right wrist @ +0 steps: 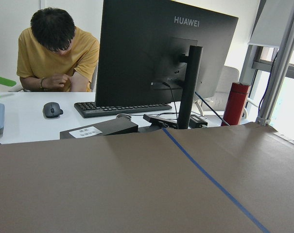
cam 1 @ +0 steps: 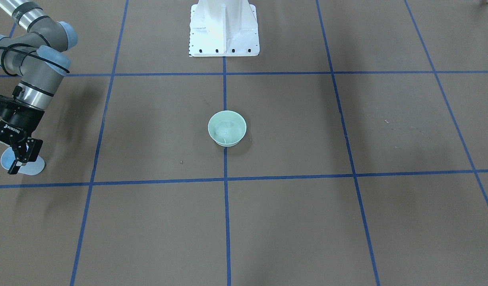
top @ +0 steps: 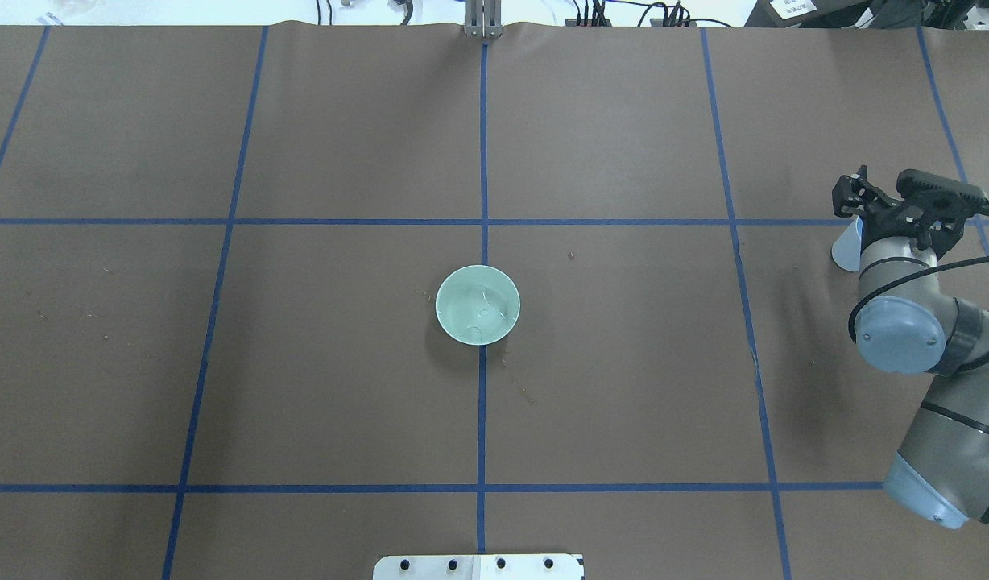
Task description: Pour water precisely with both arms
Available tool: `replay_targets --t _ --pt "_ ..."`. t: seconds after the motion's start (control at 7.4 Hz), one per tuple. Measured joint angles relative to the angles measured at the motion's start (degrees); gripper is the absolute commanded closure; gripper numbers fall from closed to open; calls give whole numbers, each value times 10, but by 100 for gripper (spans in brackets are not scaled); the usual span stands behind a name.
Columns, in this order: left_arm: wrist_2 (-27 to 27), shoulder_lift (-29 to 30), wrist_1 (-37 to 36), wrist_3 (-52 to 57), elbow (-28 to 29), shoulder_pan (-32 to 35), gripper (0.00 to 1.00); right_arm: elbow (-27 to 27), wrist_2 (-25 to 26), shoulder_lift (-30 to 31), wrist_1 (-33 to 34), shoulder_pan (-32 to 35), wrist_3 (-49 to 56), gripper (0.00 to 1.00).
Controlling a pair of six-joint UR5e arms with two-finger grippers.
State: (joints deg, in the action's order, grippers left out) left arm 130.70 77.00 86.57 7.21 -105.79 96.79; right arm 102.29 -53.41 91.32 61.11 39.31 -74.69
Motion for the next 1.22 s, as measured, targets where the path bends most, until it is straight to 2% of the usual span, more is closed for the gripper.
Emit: replay_targets --t 0.14,0.41,0.81,0.95,1.22 --pt "0 0 0 -2 -2 0 0 22 -72 -1 0 36 66 0" --pt "1 3 0 -7 -9 0 0 42 -253 -10 0 143 221 0" --pt "0 4 25 -5 -10 -2 0 26 -536 -14 11 335 474 0" --pt "0 1 43 -5 -6 -2 0 9 -604 -15 26 386 552 0" --pt "0 -1 57 -6 2 -4 0 -10 -684 -16 105 455 697 0"
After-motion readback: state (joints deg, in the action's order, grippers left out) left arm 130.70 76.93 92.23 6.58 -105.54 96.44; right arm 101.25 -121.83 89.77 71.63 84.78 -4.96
